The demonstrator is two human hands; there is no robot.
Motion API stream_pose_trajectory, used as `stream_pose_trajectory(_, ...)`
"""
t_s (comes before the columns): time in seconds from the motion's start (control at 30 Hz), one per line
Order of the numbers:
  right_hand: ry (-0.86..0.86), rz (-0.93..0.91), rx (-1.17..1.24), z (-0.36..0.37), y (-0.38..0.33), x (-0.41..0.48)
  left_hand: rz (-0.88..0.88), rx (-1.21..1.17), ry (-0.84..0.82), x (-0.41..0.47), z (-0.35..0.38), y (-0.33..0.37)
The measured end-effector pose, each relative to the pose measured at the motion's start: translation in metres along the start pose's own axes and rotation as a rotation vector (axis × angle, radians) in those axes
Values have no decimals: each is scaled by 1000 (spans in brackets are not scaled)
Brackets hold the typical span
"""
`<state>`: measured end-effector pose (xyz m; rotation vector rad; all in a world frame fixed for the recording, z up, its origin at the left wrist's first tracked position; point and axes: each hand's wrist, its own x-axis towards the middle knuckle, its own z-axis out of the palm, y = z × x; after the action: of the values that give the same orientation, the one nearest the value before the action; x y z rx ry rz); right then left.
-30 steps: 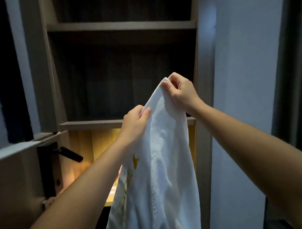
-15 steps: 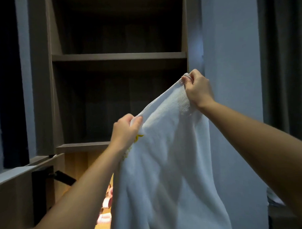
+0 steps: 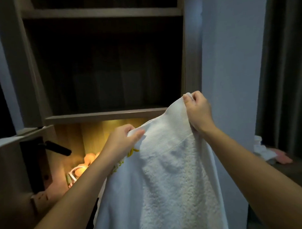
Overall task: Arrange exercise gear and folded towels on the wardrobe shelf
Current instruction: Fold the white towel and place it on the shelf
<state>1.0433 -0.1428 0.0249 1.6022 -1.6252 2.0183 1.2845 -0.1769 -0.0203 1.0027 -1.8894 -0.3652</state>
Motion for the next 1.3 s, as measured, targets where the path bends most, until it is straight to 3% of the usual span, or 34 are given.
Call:
stream_pose_trajectory(0.13,-137,78,3,10,30,-56,-89,-48,-107,-37,33,-34)
stream_pose_trajectory(0.3,-501,160,12,19,75,-152,-212,-87,-258,-102,75,-70)
stream_pose_trajectory(0.5,-799,372,-52,26,135,-266,-363,48,-465,-188,119,-126)
stream_pose_trajectory(0.7,-1030,427,-188,38,158,-328,-439,108,-582,-237,129,-146)
stream_pose_trajectory(0.87,-1058,457,-291,41,165,-340,-298,375,-605,-244,95,-149)
stream_pose_trajectory(0.97,-1040,476,-299,38,166,-339,-308,540,-679,-248,70,-155)
stream_pose_trajectory(1.03,-1028,478,-293,35,164,-338,-344,510,-640,-254,64,-153)
stream_pose_trajectory(1.17,-1067,401,-93,26,150,-334,-198,365,-385,-262,78,-133)
stream_pose_trajectory(1.3,-1170,386,-71,21,140,-330,-218,233,-359,-265,99,-120)
